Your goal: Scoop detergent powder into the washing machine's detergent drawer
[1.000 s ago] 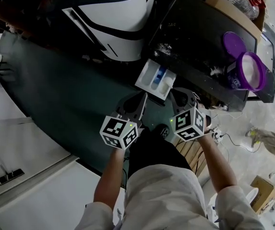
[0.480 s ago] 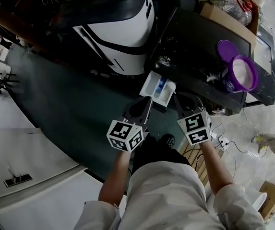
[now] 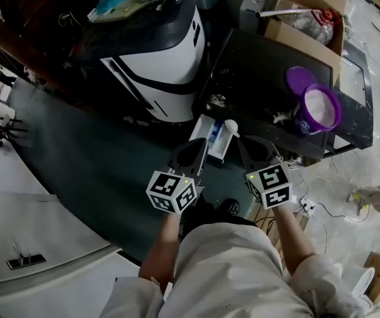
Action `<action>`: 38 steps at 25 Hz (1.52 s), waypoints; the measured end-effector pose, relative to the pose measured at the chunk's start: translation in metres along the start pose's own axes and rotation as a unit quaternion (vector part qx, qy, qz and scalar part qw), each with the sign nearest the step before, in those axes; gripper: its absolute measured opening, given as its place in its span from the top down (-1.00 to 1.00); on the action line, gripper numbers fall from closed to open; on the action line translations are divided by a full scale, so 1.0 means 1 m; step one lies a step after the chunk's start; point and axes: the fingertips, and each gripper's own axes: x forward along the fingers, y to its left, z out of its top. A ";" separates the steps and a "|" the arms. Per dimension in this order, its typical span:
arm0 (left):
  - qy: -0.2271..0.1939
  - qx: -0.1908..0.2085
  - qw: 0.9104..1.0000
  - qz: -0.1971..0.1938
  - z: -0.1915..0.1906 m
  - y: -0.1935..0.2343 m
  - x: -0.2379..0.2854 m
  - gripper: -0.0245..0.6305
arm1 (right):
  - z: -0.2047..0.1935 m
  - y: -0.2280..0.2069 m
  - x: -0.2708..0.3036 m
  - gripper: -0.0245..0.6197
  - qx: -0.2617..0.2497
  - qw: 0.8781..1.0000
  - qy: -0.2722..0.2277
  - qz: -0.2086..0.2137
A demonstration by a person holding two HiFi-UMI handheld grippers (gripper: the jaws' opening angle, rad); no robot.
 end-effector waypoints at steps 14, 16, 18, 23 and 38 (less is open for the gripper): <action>-0.010 0.007 1.000 -0.022 0.017 -0.012 0.009 0.87 | 0.021 -0.012 -0.024 0.90 0.019 0.999 -0.042 -0.025; -0.010 0.007 1.000 -0.024 0.019 -0.013 0.008 0.87 | 0.023 -0.013 -0.027 0.90 0.022 0.998 -0.045 -0.028; -0.009 0.009 1.000 -0.026 0.020 -0.015 0.008 0.87 | 0.024 -0.014 -0.030 0.90 0.023 0.998 -0.047 -0.031; -0.006 0.014 0.999 -0.032 0.019 -0.019 0.008 0.87 | 0.023 -0.014 -0.035 0.90 0.027 0.998 -0.051 -0.033; -0.004 0.019 0.999 -0.035 0.018 -0.030 0.006 0.87 | 0.021 -0.009 -0.044 0.90 0.028 0.998 -0.057 -0.025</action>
